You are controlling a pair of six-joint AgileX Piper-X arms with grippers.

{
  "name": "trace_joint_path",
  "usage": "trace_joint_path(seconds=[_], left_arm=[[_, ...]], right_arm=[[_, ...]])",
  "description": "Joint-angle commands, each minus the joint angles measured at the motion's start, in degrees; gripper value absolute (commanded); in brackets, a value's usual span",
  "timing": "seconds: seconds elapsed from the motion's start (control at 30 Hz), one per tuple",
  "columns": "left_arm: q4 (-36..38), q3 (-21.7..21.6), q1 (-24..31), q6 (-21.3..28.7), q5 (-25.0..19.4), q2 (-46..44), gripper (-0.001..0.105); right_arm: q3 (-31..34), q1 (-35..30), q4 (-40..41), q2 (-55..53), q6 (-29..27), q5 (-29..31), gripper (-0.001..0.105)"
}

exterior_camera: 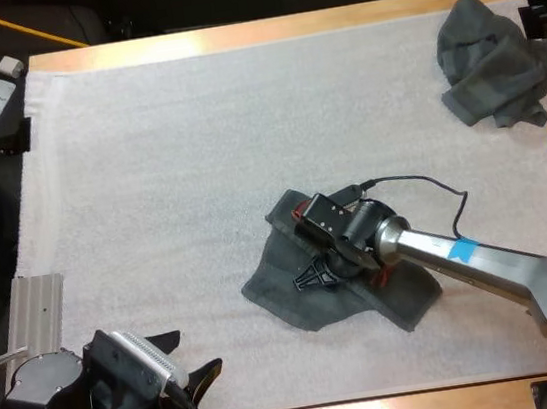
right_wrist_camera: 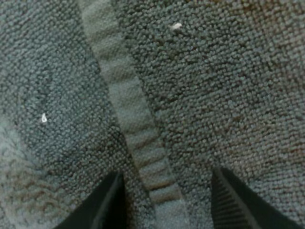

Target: Pick towel from pile, fold and stack

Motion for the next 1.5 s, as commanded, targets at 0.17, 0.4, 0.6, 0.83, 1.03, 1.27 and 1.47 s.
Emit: trace_joint_path(seconds=[0.17,0.4,0.6,0.83,1.03,1.27,1.47], left_arm=[[0.4,-0.3,-0.2,-0.2,0.3,0.1,0.060],[0.5,-0.2,-0.3,-0.2,0.3,0.2,0.059],[0.4,-0.3,-0.4,-0.1,0.4,0.2,0.059],[0.7,-0.2,-0.2,-0.3,0.3,0.1,0.059],[0.5,-0.2,-0.2,0.0,0.3,0.0,0.059],[0.4,-0.3,-0.1,0.0,0.3,0.1,0.059],[-0.1,-0.3,-0.1,-0.1,0.1,0.0,0.059]], right_arm=[[-0.2,-0.1,-0.1,1.0,-0.1,0.9,0.038],[-0.2,-0.1,-0.1,1.1,0.0,2.6,0.001],[-0.8,0.0,0.6,-0.2,-0.8,4.5,0.000],[-1.9,0.1,1.2,-1.0,-1.8,6.2,0.000],[-3.2,0.5,2.3,-1.3,-4.6,7.7,0.000],[-4.7,0.4,1.2,-1.4,-5.6,12.1,0.000],[-6.1,0.2,-2.7,-0.9,-5.4,9.9,0.000]])
